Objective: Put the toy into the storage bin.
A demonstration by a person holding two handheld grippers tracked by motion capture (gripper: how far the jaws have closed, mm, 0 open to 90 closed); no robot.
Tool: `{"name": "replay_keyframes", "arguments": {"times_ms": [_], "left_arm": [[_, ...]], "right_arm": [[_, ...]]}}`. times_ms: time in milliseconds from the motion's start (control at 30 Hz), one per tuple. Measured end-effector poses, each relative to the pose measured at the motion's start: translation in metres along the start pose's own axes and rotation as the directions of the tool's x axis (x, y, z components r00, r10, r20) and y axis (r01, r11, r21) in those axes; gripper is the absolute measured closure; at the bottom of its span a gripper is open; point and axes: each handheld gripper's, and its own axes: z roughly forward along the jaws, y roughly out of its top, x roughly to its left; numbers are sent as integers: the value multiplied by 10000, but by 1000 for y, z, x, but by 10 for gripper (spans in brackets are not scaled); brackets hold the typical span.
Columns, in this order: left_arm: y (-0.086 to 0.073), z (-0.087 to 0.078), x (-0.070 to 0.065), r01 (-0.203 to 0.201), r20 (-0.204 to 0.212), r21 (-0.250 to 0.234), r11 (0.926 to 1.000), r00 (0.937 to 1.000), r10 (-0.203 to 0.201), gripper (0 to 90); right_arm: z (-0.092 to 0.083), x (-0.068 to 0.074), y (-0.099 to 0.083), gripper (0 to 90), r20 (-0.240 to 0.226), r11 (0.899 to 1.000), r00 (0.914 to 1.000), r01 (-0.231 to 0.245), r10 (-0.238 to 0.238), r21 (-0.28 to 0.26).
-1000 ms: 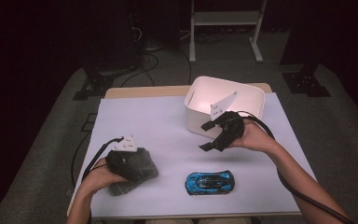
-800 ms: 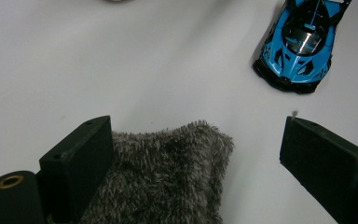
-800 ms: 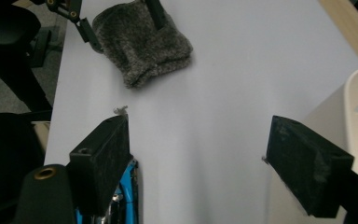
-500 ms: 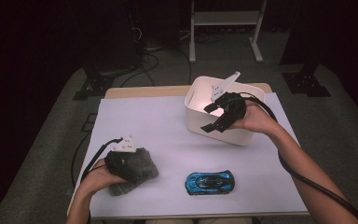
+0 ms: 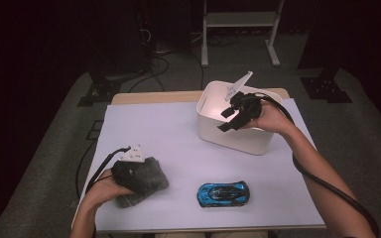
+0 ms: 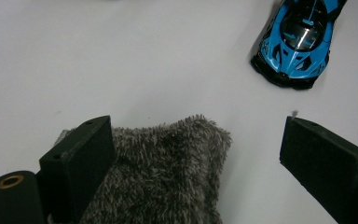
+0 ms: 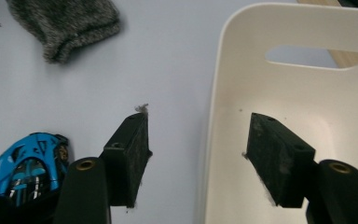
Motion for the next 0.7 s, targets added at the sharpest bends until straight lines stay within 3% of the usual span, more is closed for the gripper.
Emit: {"name": "replay_keyframes", "arguments": {"times_ms": [167,400,700], "left_arm": [[0,0,0,66,12,-53,10000,10000,-66,94],[-1,0,0,96,27,-54,9999,10000,-96,94],[-1,0,0,139,127,-86,9999,9998,-138,94]], "right_arm": [[6,-6,0,535,-124,9992,9999,-45,50,390],[15,-7,1,791,-186,9946,9994,322,-305,987],[16,-5,2,821,-173,9919,9984,547,-531,1143]]}}
